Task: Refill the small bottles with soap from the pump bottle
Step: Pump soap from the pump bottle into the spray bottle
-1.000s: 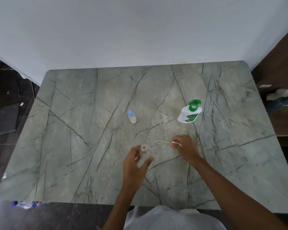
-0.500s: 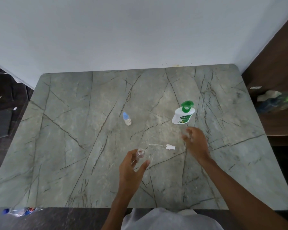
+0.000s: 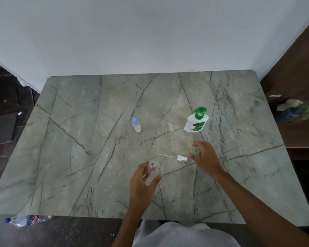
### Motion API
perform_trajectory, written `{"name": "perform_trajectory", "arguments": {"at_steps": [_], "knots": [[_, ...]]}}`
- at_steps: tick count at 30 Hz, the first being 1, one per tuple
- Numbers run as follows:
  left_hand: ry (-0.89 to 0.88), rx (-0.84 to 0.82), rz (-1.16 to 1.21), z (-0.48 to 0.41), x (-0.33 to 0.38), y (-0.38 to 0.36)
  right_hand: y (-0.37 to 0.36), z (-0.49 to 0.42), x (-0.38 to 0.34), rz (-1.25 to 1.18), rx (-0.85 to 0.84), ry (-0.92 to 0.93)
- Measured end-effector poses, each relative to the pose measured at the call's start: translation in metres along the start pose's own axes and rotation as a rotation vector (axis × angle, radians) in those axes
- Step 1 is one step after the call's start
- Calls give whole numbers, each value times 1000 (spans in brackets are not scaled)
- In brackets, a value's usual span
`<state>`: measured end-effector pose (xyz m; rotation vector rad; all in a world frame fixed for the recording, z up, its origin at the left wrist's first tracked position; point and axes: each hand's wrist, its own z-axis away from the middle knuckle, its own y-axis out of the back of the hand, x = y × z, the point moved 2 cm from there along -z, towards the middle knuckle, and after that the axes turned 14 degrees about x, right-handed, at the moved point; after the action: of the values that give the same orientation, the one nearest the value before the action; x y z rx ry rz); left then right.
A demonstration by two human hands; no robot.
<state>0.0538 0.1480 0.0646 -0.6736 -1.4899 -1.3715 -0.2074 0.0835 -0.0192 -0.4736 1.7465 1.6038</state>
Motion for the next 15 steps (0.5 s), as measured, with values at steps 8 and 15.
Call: {"name": "perform_trajectory", "arguments": {"at_steps": [8,15], "knots": [[-12,12,-9,2,0,6,-16,13,-2,-30,-20,-11],[2,11,0,4,0,10,8,-4,-8,-91,212,-70]]}}
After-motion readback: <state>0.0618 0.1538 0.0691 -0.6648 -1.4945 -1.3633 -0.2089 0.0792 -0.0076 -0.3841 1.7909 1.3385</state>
